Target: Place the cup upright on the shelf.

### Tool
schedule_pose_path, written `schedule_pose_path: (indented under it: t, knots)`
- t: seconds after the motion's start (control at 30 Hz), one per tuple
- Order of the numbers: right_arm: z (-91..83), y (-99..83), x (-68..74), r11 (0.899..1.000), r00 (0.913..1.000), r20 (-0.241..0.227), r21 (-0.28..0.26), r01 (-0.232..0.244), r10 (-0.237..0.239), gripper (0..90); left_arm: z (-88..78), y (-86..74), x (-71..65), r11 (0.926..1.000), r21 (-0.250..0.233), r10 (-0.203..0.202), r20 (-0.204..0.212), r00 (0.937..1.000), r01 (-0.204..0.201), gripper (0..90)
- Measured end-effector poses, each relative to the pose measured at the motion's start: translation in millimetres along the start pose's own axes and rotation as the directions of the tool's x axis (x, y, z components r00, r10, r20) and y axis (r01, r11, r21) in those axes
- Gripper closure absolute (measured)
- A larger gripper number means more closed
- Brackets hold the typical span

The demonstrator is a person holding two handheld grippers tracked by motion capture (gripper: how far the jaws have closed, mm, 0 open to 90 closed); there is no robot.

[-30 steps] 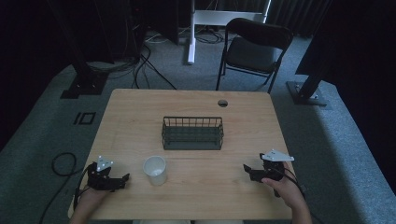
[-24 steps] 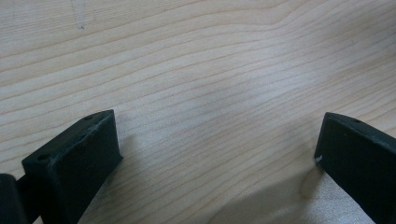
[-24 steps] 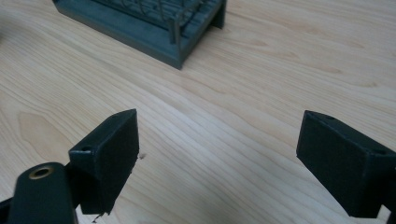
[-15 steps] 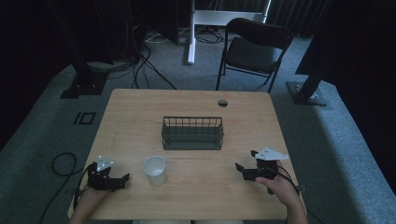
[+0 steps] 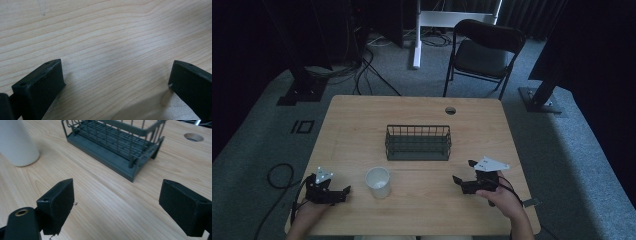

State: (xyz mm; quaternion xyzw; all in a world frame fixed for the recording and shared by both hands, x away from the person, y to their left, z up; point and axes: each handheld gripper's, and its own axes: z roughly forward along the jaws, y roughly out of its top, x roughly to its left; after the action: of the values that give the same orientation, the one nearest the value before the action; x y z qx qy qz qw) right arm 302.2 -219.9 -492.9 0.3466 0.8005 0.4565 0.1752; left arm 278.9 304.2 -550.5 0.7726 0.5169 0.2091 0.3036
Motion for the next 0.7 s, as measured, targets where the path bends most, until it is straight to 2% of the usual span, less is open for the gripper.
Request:
schedule_pose_path:
  t: [0.3,0.43,0.7]
  knots:
    - [12.0,10.3,18.0,0.999,0.997,-0.063,-0.014,0.043,-0.043,12.6,0.0,0.0,0.0,1.0,0.0,0.0,0.0,1.0,0.0,0.1]
    - [16.4,13.6,23.9,0.999,0.9954,-0.083,-0.017,0.046,-0.047,12.7,0.0,0.0,0.0,1.0,0.0,0.0,0.0,1.0,0.0,0.1]
    - [27.1,21.9,39.7,0.997,0.9874,-0.137,-0.028,0.076,-0.079,12.7,0.0,0.0,0.0,1.0,0.0,0.0,0.0,1.0,0.0,0.1]
